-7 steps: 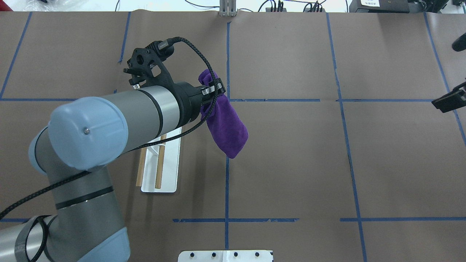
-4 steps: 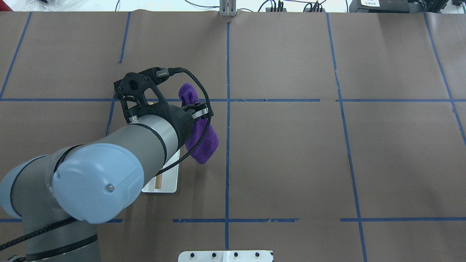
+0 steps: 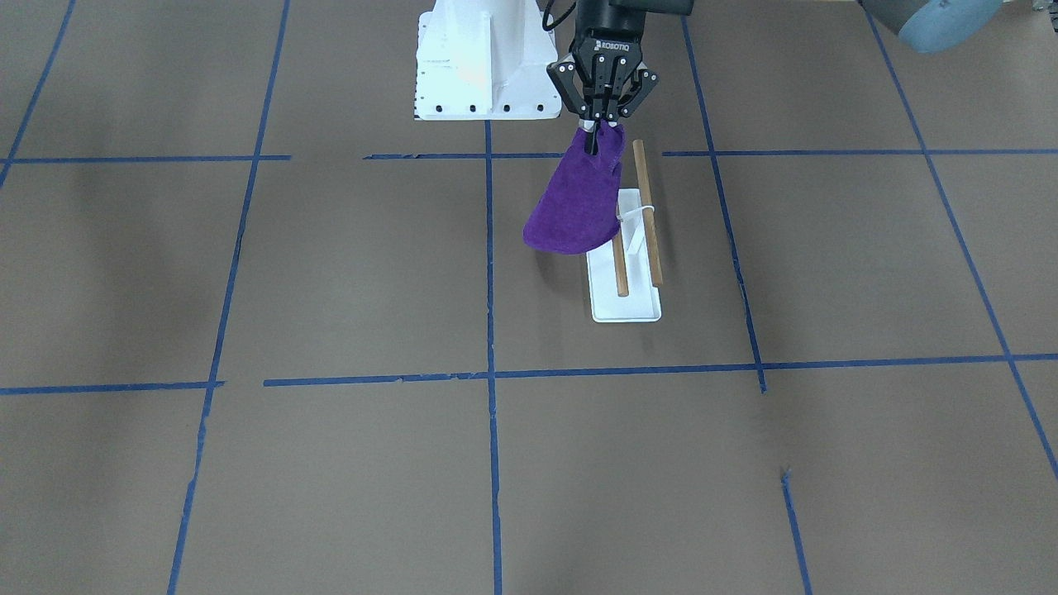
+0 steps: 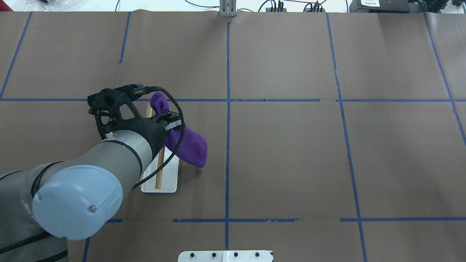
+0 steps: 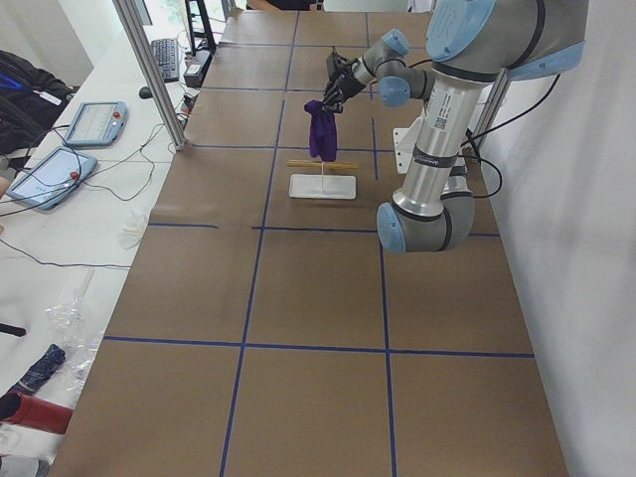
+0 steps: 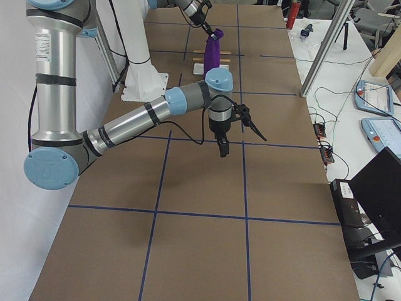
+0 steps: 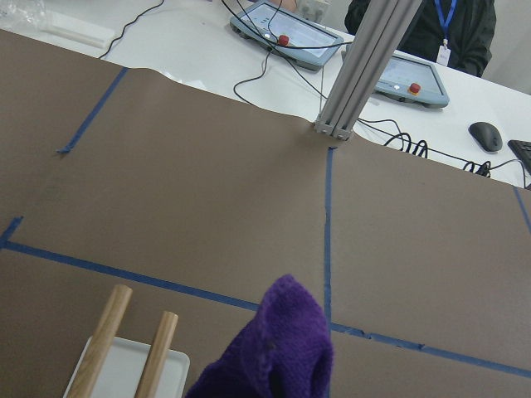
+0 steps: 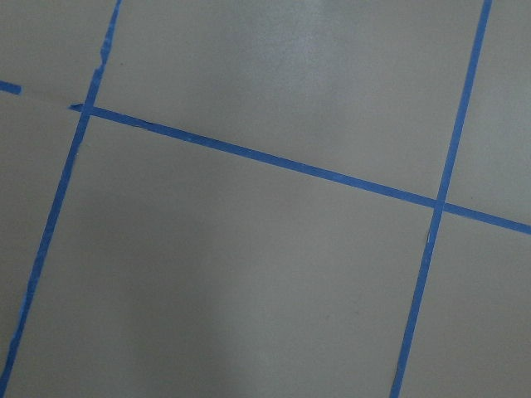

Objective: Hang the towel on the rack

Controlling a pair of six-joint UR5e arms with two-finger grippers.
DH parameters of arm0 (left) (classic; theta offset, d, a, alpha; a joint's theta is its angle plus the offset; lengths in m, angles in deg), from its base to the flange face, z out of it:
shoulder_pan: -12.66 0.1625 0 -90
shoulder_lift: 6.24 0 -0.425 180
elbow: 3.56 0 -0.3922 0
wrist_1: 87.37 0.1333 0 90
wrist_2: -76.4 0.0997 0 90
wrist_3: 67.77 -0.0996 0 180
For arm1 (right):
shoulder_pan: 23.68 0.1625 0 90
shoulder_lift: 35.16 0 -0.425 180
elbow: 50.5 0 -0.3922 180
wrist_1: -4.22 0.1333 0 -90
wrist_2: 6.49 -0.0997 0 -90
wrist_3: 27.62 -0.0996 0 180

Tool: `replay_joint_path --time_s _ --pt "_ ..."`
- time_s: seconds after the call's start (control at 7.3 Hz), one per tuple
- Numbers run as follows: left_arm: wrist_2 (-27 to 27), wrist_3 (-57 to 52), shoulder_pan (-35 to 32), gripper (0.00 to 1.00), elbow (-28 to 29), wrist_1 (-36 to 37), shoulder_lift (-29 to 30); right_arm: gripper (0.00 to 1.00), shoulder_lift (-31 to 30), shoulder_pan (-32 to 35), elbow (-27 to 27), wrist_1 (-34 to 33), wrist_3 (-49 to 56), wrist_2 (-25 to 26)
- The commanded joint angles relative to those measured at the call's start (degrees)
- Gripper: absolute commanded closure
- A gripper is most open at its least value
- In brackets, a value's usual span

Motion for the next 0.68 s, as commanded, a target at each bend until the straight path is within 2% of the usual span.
replay_joint_path --time_s 0.0,0.55 --pt "0.1 -0.1 -0.6 1.0 -2.5 0.1 -6.6 0.0 0.0 0.0 1.2 0.0 0.0 0.1" --pt "0.1 -1.0 -2.5 1.0 -1.8 0.0 -16.8 0.0 0.0 0.1 1.2 0.0 -0.1 -0.4"
